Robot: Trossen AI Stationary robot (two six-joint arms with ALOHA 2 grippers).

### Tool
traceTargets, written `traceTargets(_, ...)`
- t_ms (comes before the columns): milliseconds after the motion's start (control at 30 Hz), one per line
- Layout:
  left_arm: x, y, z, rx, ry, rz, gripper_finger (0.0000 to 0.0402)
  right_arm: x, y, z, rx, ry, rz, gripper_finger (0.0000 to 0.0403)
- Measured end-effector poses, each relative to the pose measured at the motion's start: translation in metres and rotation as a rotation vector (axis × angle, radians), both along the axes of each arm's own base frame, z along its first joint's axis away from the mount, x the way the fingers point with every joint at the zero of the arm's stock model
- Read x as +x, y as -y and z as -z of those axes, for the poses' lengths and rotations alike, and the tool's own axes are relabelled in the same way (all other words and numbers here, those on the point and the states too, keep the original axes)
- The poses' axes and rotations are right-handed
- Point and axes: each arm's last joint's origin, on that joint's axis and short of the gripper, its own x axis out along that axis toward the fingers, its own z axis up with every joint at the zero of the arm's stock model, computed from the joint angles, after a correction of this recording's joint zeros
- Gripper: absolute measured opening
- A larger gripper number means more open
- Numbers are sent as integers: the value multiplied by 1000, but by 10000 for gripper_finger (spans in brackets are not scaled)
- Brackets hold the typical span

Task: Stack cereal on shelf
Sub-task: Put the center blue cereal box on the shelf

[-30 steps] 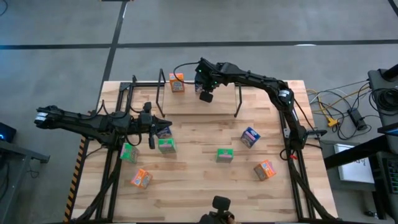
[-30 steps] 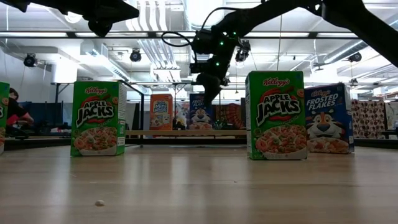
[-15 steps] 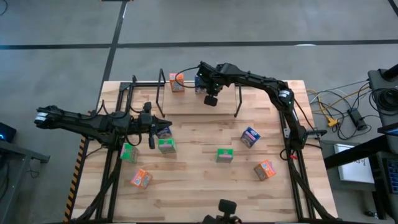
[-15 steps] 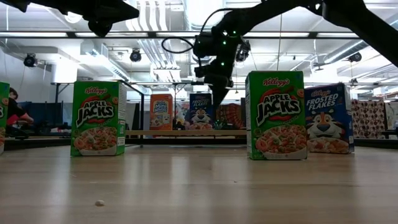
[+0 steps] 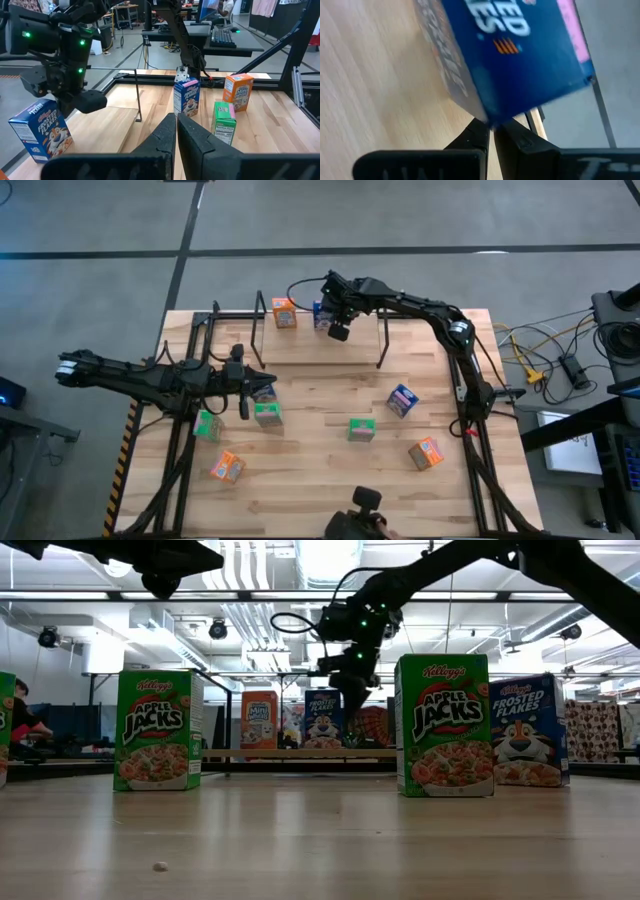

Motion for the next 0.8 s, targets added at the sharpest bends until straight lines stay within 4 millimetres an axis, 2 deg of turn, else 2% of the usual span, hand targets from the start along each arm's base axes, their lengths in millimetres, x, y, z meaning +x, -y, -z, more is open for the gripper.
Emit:
traceTargets(267, 0, 0, 0, 0, 0, 0, 0, 6, -7, -1, 9, 27, -33, 13)
traceTargets(533, 0, 0, 0, 0, 0, 0, 0, 2, -8, -1, 21, 2, -17, 13)
traceTargets(667, 0, 0, 0, 0, 0, 0, 0, -5, -18, -4, 84, -59, -12, 13)
traceTargets(800, 0, 0, 0, 0, 0, 0, 0, -6, -30, 2, 240, -54, -65, 13)
